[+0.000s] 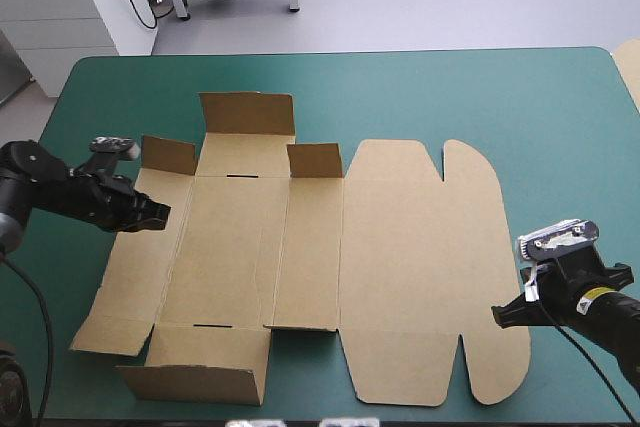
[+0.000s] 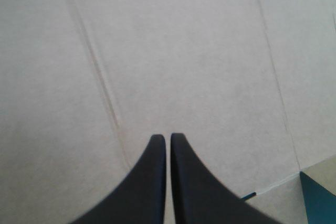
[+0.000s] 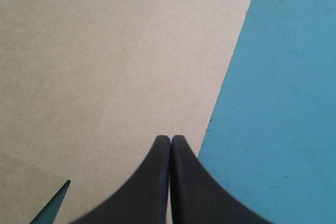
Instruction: Fold the box
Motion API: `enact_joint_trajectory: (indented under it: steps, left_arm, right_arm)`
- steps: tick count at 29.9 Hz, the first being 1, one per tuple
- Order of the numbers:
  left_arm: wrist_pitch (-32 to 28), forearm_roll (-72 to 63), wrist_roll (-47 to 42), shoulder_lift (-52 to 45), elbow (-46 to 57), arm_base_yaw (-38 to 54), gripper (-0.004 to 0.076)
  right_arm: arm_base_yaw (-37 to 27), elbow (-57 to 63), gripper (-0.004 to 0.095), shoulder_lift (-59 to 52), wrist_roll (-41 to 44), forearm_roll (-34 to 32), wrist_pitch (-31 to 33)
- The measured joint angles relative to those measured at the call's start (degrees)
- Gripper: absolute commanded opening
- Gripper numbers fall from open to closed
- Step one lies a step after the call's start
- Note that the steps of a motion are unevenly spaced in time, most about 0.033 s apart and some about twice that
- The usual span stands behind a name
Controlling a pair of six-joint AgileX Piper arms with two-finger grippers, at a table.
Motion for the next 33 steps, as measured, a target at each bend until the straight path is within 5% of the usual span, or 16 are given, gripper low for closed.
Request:
enact_joint_trajectory:
  steps: [11,26,33]
  left_arm:
    - [0.04,-4.52,4.65,0.0,0.0,18.16,0.0017]
    - [-0.59,-17.38,21.07,7.4,4.73,24.14,0.0016]
    - [-0.97,-13.82,18.56,7.14,4.72,30.79,0.0017]
  right_arm:
    - [0.0,0.07,-0.0021,0.0,0.0,0.22,-0.78]
    - [0.0,0.07,-0.0021,0.0,-0.12,1.1,-0.86]
    - [0.0,0.07,-0.0021,0.0,-0.26,1.47,-0.81]
